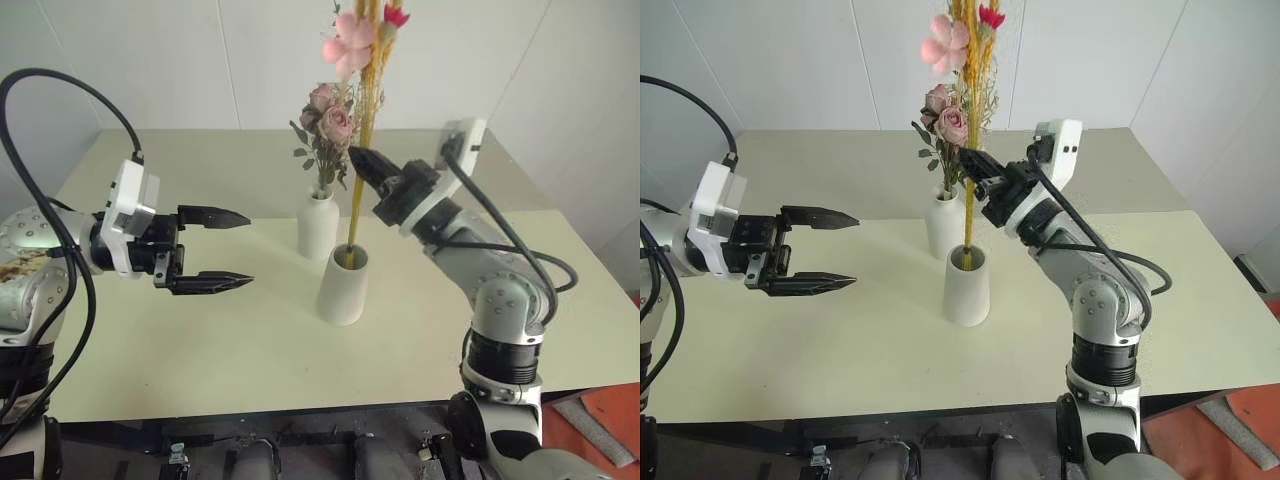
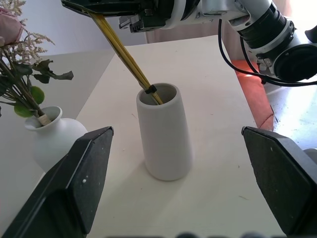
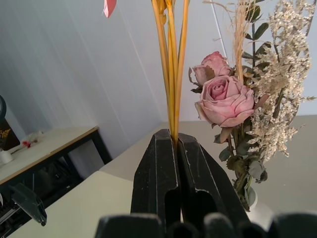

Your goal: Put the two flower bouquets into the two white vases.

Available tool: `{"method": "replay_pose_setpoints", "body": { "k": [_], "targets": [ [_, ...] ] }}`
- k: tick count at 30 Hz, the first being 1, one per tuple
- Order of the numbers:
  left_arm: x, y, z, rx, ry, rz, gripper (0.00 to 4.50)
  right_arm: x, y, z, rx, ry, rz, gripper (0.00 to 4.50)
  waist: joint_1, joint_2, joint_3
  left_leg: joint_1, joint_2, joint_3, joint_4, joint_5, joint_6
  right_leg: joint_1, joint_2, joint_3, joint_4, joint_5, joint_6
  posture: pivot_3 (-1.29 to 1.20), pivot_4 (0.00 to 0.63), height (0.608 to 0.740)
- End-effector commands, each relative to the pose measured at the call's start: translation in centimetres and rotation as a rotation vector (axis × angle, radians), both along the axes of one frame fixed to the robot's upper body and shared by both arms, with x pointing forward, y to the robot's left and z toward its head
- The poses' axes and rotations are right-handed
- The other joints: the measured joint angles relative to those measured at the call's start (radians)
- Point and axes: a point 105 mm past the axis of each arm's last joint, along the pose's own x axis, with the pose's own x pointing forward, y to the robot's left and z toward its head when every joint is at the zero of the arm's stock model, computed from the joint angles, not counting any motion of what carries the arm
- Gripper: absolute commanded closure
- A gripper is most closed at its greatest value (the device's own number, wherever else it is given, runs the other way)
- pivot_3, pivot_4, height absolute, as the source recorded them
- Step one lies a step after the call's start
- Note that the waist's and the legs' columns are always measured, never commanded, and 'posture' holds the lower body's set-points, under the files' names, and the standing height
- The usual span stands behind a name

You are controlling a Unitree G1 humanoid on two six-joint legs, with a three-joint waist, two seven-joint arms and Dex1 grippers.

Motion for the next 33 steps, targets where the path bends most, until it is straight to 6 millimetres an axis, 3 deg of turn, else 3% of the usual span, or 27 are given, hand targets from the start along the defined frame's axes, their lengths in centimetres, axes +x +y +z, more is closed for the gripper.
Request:
{"method": "replay_pose_setpoints", "body": {
  "k": [1,3,12,13,20,26,33],
  "targets": [
    [-0.1,-0.1,1.0,0.011,-0.048,-0.007,0.00,-0.6,-0.1,0.9,0.012,-0.057,-0.001,3.95,0.000,0.000,0.000,0.000,0.000,0.000,0.000,0.000,0.000,0.000,0.000,0.000,0.000,0.000,0.000,0.00,0.150,0.740],
    [-0.1,-0.1,1.1,0.012,-0.050,-0.006,0.00,-1.1,-0.4,0.2,-0.003,-0.054,0.005,3.45,0.001,0.000,0.000,0.000,0.000,0.000,0.000,0.000,0.000,0.000,0.000,0.000,0.000,0.000,0.000,0.00,0.150,0.740],
    [-0.1,0.0,1.0,0.014,-0.047,0.002,0.00,-3.8,-3.4,-1.8,-0.082,-0.086,0.034,0.22,0.006,0.000,0.000,0.000,0.000,0.000,0.000,0.000,0.000,0.000,0.000,0.000,-0.001,-0.001,0.001,0.00,0.150,0.740],
    [-0.1,0.0,1.0,0.014,-0.046,0.003,0.00,-3.9,-3.7,-2.1,-0.091,-0.084,0.036,0.04,0.005,0.000,0.000,0.000,0.000,0.000,0.000,0.000,0.000,0.000,0.000,0.000,-0.001,-0.001,0.002,0.00,0.150,0.740],
    [-0.2,0.0,0.8,0.019,-0.042,0.002,0.00,-5.2,-5.4,-3.7,-0.198,-0.070,0.070,0.04,0.005,0.000,0.000,0.000,0.000,0.000,0.000,0.000,0.000,0.001,0.000,0.000,-0.001,-0.003,0.004,0.00,0.150,0.740],
    [-0.3,0.6,0.1,0.033,-0.028,0.046,0.00,-5.7,-8.0,-5.8,-0.352,-0.004,0.069,0.04,0.009,0.000,0.000,0.000,-0.001,0.000,0.000,0.000,0.000,0.001,0.000,0.000,-0.001,-0.003,0.004,0.00,0.150,0.740],
    [-0.7,2.6,-2.4,0.020,0.014,0.194,0.00,-7.2,-12.6,-7.6,-0.585,0.088,0.016,0.04,0.013,0.000,0.000,0.001,0.000,0.001,0.000,0.000,0.000,0.001,-0.001,0.001,-0.002,-0.004,0.005,0.00,0.150,0.740]
  ]
}}
